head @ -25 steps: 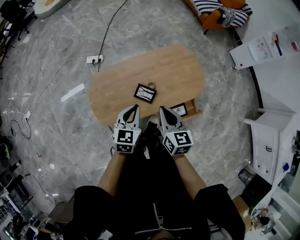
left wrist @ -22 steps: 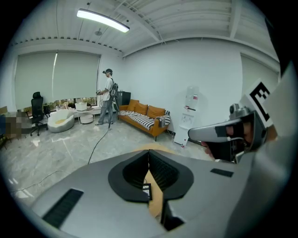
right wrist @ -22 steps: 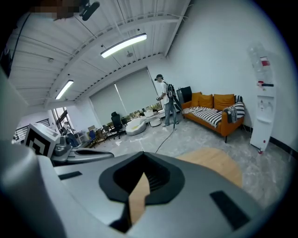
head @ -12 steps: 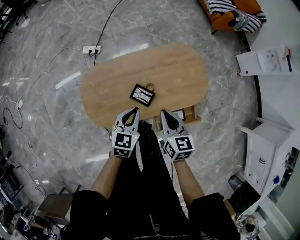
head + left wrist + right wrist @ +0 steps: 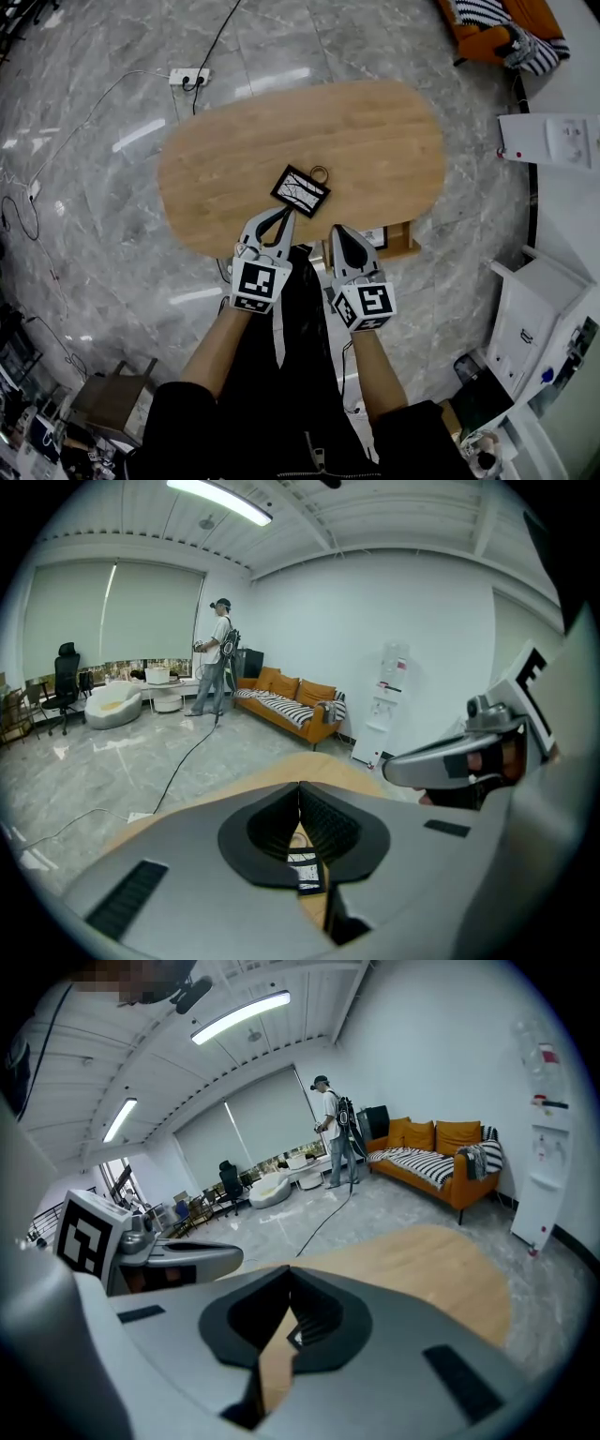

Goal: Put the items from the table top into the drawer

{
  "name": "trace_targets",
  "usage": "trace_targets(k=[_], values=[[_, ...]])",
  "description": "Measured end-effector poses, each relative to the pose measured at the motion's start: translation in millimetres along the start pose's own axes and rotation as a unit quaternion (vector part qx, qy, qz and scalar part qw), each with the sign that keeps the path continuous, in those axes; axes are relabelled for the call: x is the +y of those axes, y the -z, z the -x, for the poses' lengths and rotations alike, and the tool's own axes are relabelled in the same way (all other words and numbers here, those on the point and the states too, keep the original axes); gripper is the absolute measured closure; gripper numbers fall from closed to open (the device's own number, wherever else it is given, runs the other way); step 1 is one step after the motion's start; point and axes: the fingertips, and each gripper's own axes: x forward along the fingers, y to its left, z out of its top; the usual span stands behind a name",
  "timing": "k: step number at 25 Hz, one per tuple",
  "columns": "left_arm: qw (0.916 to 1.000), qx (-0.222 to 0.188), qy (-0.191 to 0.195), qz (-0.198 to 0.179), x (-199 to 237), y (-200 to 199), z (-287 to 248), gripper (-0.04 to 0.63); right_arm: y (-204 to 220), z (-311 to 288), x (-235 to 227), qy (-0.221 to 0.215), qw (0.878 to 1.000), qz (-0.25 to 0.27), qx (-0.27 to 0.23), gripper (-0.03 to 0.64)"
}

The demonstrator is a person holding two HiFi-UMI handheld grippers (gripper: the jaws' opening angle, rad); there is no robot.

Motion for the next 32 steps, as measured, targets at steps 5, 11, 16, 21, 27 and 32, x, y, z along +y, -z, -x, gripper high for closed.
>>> trace_targets(k=[5, 11, 16, 21, 27, 32], values=[[1.0000, -0.004, -0.002, 0.002, 12.5, 20.1, -18.4, 0.581, 13.5, -21.2, -15.7, 0.017, 1.000, 0.016, -0.016, 0.607], [1.0000, 0.005, -0.005, 0.003, 29.1, 67.0, -40.4, 0.581, 51.5, -51.3, -22.6, 0.010, 0.999, 0.033, -0.007, 0.607], [1.0000, 0.004, 0.000, 0.002, 30.6, 90.5, -50.7, 0.581, 75.7, -61.0, -34.0, 0.020, 0.998, 0.065, -0.010, 0.602], [0.9998, 0.018, 0.003, 0.001, 34.8, 119.8, -50.2, 0.581, 115.7, -73.6, -38.4, 0.013, 0.998, 0.064, 0.026, 0.558], [0.9996, 0.023, 0.014, -0.010, 33.3, 123.3, -51.5, 0.581, 131.6, -98.1, -66.3, 0.032, 0.991, 0.119, 0.060, 0.472], [0.9992, 0.031, 0.022, -0.012, 26.4, 132.8, -48.7, 0.581, 151.0, -132.2, -78.2, 0.006, 0.959, 0.252, 0.132, 0.449]])
